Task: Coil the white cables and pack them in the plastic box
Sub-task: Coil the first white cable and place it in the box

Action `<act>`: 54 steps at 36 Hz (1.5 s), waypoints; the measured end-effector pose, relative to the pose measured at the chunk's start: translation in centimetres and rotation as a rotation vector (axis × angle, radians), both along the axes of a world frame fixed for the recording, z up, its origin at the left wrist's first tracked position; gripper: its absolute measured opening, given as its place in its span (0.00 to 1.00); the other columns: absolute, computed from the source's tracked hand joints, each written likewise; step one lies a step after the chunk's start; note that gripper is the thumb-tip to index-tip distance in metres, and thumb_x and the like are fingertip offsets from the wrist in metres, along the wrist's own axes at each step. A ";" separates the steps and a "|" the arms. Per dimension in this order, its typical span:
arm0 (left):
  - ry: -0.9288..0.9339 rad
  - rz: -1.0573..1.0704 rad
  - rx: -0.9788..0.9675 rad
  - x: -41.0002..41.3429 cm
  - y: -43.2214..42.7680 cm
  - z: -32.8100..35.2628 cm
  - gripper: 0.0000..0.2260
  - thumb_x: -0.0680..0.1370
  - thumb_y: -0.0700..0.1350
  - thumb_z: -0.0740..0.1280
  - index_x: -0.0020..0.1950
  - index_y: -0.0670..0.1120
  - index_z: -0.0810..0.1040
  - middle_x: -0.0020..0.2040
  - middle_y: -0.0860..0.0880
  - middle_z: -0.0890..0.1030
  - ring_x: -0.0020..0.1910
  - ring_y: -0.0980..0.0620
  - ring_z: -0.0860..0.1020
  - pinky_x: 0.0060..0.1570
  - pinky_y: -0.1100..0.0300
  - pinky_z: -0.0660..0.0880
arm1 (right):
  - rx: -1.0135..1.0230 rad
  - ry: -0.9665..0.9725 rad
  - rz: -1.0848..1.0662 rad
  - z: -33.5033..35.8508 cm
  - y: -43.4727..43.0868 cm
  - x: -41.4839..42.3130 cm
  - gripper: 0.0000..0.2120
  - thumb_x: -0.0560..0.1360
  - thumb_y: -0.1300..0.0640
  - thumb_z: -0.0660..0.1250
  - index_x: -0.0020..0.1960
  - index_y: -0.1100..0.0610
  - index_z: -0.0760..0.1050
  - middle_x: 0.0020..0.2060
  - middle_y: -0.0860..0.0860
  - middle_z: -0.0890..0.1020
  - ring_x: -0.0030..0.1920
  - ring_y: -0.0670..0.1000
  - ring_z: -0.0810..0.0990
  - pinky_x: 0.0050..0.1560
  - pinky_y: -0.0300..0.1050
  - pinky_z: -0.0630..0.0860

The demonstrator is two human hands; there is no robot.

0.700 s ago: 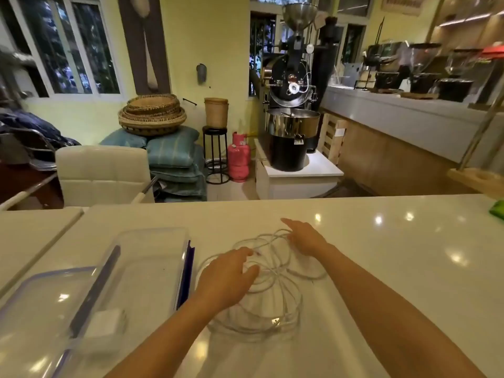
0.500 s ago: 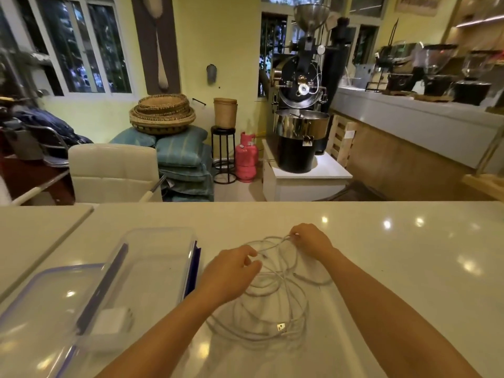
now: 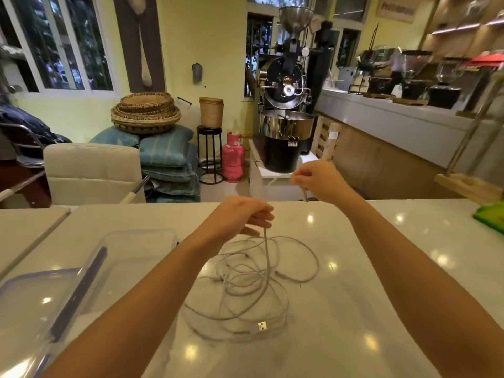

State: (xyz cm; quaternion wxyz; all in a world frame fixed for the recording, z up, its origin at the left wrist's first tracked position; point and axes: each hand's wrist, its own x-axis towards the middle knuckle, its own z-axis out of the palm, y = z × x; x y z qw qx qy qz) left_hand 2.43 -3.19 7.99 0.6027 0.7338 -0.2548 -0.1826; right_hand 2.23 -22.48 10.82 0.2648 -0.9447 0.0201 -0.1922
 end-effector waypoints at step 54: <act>-0.502 0.058 -0.046 2.4 3.5 8.5 0.14 0.80 0.41 0.52 0.34 0.46 0.65 0.27 0.51 0.68 0.24 0.60 0.64 0.28 0.68 0.64 | 0.953 0.298 0.475 0.2 14.3 -9.4 0.07 0.78 0.62 0.56 0.47 0.54 0.72 0.30 0.50 0.72 0.24 0.43 0.71 0.30 0.38 0.76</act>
